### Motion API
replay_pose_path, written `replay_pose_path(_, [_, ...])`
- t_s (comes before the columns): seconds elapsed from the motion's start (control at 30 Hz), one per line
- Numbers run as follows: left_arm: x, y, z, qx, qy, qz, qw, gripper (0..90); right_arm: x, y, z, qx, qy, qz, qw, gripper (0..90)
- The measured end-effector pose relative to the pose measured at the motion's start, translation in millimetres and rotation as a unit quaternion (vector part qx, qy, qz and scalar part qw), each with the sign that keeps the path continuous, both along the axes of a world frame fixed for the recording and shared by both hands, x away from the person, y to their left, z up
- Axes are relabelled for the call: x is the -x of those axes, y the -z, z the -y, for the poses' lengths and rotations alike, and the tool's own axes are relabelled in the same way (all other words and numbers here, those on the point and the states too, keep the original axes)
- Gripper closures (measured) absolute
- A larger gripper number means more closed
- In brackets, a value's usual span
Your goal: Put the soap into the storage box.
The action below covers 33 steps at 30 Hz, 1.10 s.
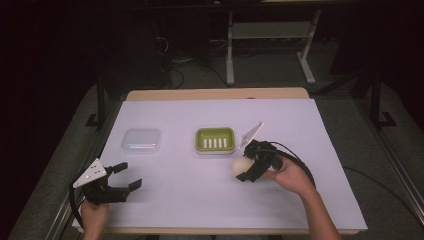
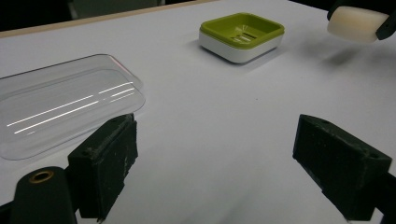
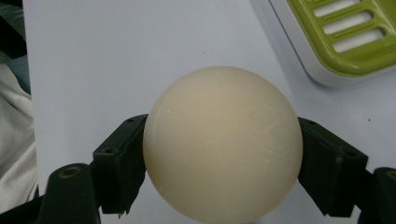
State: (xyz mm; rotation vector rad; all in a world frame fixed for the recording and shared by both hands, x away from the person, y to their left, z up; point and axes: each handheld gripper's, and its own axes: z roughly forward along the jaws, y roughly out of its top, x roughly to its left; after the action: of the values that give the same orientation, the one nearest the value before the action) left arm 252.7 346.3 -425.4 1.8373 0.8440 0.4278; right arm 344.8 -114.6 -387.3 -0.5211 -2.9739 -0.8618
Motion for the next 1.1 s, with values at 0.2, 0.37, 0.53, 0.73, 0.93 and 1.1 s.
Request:
replay_pose_path(0.2, [0.8, -1.0, 0.1, -0.005, 0.001, 0.006, 1.0, 13.2, -5.6, -2.9, -2.1, 0.0, -0.003, -0.002, 1.0, 22.6])
replay_pose_path(0.37, [0.6, -0.4, 0.7, -0.004, 0.002, 0.005, 1.0, 13.2, -9.0, -8.9, -6.2, -0.004, -0.008, 0.001, 1.0, 22.6])
replay_pose_path(0.53, [0.8, -0.4, 1.3, -0.006, 0.002, 0.004, 1.0, 13.2, -13.0, -13.1, -9.6, -0.007, -0.013, 0.0, 0.9999, 22.6])
replay_pose_path(0.73, [0.4, -0.2, 0.1, -0.008, 0.002, 0.004, 1.0, 13.2, -18.0, -18.3, -13.8, -0.012, -0.018, 0.0, 0.9998, 22.6])
replay_pose_path(0.93, [0.3, -0.4, 0.1, -0.01, 0.004, 0.004, 0.9999, 13.2, -23.4, -22.5, -18.4, -0.009, -0.021, 0.0, 0.9997, 22.6])
replay_pose_path(1.1, [0.7, -0.3, 0.5, -0.005, 0.002, 0.005, 1.0, 13.2, -28.3, -25.1, -23.0, -0.013, -0.024, -0.003, 0.9996, 22.6])
